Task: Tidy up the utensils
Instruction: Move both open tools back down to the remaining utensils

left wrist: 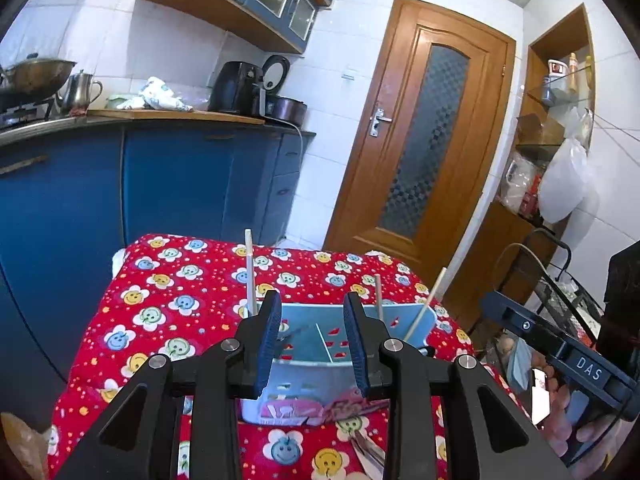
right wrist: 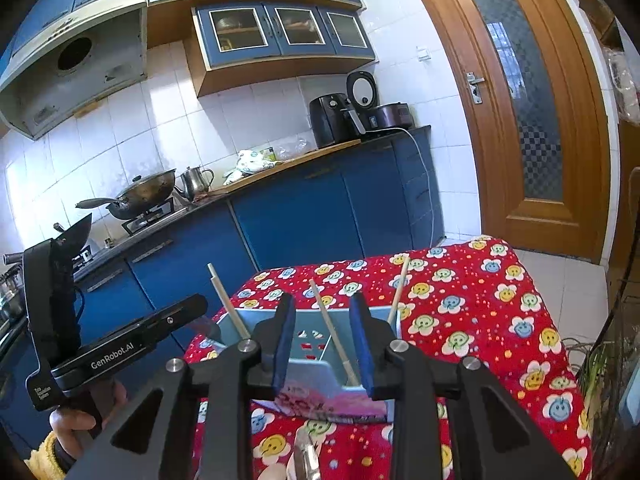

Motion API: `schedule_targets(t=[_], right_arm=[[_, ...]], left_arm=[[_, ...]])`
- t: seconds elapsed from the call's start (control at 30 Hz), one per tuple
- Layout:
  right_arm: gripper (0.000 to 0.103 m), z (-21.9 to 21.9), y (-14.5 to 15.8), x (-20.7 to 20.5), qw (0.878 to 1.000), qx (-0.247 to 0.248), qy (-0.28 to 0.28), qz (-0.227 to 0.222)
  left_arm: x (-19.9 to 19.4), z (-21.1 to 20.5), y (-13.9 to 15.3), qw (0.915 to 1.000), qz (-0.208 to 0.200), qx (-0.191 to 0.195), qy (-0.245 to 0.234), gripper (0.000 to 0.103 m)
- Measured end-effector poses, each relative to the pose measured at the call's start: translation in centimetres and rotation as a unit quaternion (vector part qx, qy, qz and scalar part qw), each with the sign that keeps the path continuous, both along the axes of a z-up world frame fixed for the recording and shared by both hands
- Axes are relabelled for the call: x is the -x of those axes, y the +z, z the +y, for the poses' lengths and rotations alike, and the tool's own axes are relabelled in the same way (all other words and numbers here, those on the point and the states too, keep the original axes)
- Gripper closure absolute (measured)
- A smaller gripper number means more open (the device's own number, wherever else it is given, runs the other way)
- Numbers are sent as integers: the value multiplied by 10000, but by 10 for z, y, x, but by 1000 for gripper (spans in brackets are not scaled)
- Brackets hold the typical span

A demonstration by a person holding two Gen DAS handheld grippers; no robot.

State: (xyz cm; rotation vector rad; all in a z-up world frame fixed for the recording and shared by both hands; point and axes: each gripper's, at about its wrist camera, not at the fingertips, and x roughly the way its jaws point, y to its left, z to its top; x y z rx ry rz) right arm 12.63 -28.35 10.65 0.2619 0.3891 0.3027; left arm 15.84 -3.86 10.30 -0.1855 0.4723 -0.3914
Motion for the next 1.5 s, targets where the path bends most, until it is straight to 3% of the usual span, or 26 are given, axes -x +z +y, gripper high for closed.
schedule_targets(t=[0.73, 1.5], right_arm=[[67, -16, -26, 58, 9983, -294, -74, 506], [63, -36, -74, 100, 9930, -435, -147, 1087]], left_arm=[[56, 10, -8, 9979, 526, -368, 18, 70], [86, 15, -58, 9851, 1518, -787, 169, 70]])
